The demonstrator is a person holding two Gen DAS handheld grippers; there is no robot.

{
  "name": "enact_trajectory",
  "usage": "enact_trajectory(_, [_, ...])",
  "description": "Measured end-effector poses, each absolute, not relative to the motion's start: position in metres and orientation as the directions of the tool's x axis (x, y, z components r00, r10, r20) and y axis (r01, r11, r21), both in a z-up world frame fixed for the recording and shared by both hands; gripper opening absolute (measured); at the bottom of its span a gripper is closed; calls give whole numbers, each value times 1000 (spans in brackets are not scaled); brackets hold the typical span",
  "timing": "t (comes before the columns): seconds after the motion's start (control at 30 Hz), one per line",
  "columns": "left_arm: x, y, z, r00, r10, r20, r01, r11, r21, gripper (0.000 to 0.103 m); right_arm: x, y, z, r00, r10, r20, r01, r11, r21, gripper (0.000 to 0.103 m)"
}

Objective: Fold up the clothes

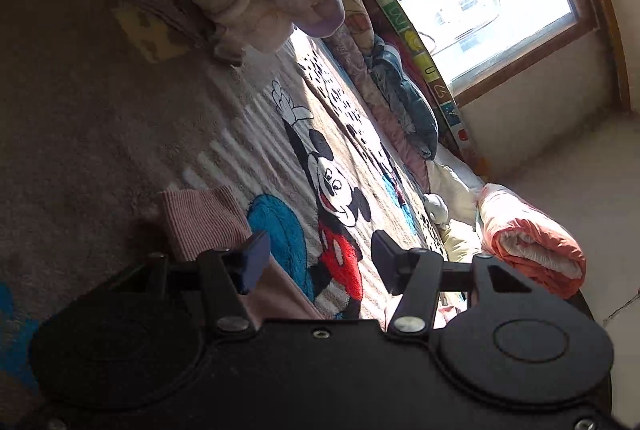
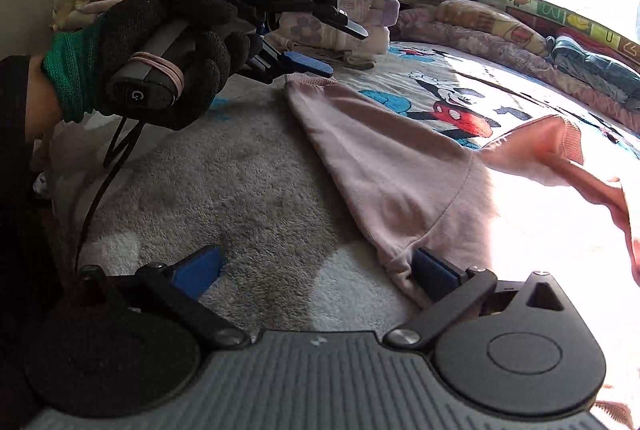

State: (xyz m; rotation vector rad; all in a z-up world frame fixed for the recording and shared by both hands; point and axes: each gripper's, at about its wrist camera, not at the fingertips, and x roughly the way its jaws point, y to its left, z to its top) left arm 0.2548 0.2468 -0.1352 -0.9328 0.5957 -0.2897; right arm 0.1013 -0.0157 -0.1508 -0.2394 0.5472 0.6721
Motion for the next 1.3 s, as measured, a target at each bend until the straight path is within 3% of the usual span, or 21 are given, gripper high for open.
enact_trajectory(0.07, [259, 247, -143, 797, -460, -391, -46, 599, -800, 59, 98, -15, -151, 661, 520, -540, -642, 765, -49, 102])
enact_trajectory(0.13, [264, 253, -152, 805, -411, -427, -94, 623, -777, 49, 99, -15, -150, 665, 519, -537, -641, 766, -54, 102])
enact_trajectory(0.23, [258, 270, -147, 848, -348, -399, -141, 577, -804, 52, 98, -15, -151, 672, 516, -532, -638, 768, -62, 102])
enact_trajectory(0.3, [252, 263, -136, 843, -409, -349, -69, 562, -824, 57, 98, -14, -151, 676, 514, -528, -636, 769, -67, 102])
enact_trajectory(0.43, [254, 218, -133, 708, -648, -282, 85, 475, -876, 64, 98, -14, -151, 681, 512, -523, -634, 770, -72, 102])
enact_trajectory(0.53, [257, 181, -141, 586, -751, -305, 122, 454, -883, 72, 99, -14, -152, 683, 511, -522, -633, 770, -73, 102])
enact_trajectory(0.57, [259, 177, -144, 595, -724, -351, 104, 502, -858, 72, 99, -14, -152, 684, 511, -521, -633, 771, -75, 102])
enact_trajectory(0.6, [260, 173, -148, 606, -692, -394, 86, 549, -831, 70, 99, -14, -152, 684, 511, -521, -633, 771, -75, 102])
enact_trajectory(0.63, [261, 179, -150, 664, -626, -409, 60, 590, -805, 54, 99, -14, -152, 685, 510, -520, -632, 771, -76, 102])
enact_trajectory(0.7, [260, 203, -154, 747, -539, -391, -29, 561, -827, 50, 100, -14, -152, 684, 510, -521, -632, 771, -75, 102])
enact_trajectory(0.83, [246, 237, -147, 853, -404, -332, -99, 499, -861, 60, 100, -15, -153, 686, 513, -517, -632, 771, -75, 102])
enact_trajectory(1.1, [252, 182, -124, 752, -626, -204, 150, 464, -873, 75, 98, -21, -147, 671, 523, -525, -637, 769, -48, 101])
enact_trajectory(1.3, [262, 134, -115, 701, -676, -226, 189, 482, -856, 77, 62, -65, -126, 706, 476, -525, -575, 818, -32, 84])
